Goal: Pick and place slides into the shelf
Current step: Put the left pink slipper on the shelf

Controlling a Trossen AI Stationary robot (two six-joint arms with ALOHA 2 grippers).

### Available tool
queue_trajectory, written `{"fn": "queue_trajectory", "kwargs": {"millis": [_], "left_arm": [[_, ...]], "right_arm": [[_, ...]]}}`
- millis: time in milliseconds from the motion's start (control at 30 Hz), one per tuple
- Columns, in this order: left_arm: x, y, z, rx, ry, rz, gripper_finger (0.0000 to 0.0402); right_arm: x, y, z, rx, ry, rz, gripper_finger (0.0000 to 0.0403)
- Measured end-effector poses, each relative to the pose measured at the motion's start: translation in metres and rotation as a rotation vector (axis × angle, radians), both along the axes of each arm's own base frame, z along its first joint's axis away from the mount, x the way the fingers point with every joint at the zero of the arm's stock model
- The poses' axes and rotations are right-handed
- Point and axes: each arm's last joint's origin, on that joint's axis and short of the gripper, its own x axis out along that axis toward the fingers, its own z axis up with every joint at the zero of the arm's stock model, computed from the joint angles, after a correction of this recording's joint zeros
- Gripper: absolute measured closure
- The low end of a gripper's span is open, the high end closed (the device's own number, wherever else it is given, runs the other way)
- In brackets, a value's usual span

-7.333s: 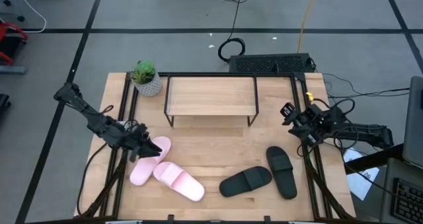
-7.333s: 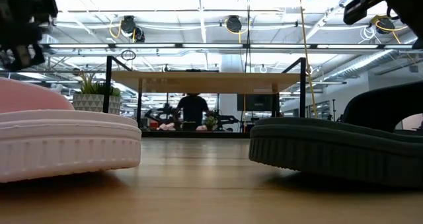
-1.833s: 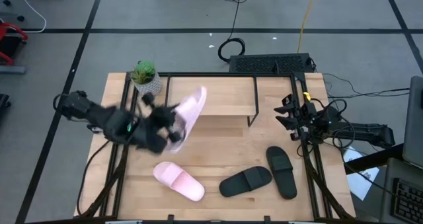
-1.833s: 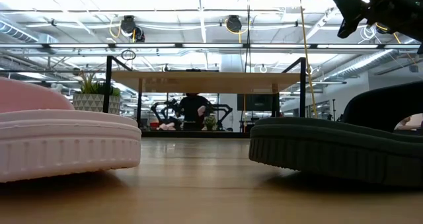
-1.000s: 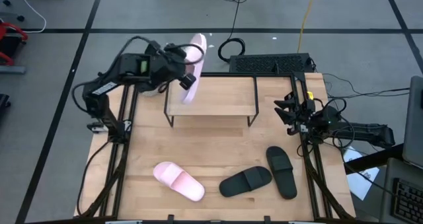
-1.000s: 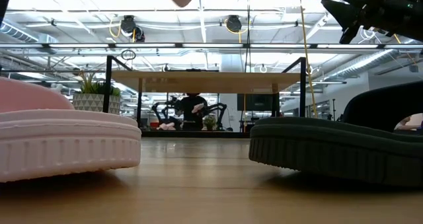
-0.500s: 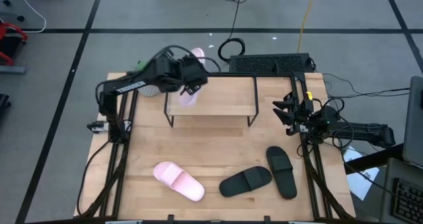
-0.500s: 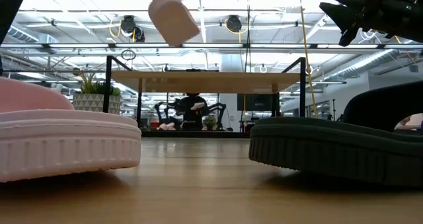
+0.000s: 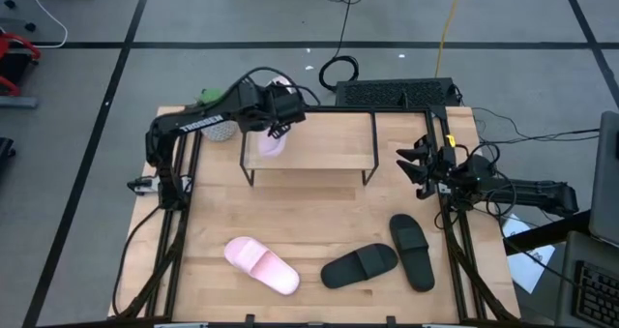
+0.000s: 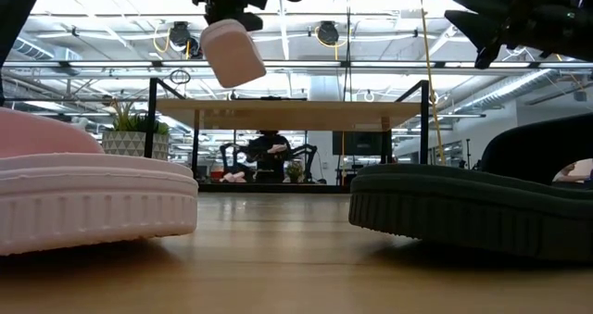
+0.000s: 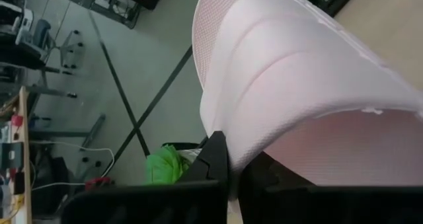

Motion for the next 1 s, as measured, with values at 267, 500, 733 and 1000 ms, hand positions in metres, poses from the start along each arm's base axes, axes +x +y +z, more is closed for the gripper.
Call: {"fn": "queue_trajectory", "kwargs": {"millis": [267, 500, 733, 1000], "left_arm": [[0.001, 0.002, -0.009, -0.018, 0.041, -0.002, 0.0401], [0.001, 0.002, -0.041, -0.051, 0.146, 0.016, 0.0401], [0.0, 0.001, -0.05, -0.028, 0.172, 0.033, 0.0401], [0.0, 0.001, -0.05, -0.025, 0.162, 0.043, 0.0401]], "right_arm": [[0.0, 0.0, -0.001, -0.002, 0.01, -0.002, 0.0261], [0.0, 0.0, -0.001, -0.002, 0.011, -0.002, 0.0261], [0.001, 0.0, -0.003, -0.019, 0.032, -0.01, 0.0261], [0.001, 0.0, -0.002, -0.04, 0.032, -0.018, 0.0261]]}}
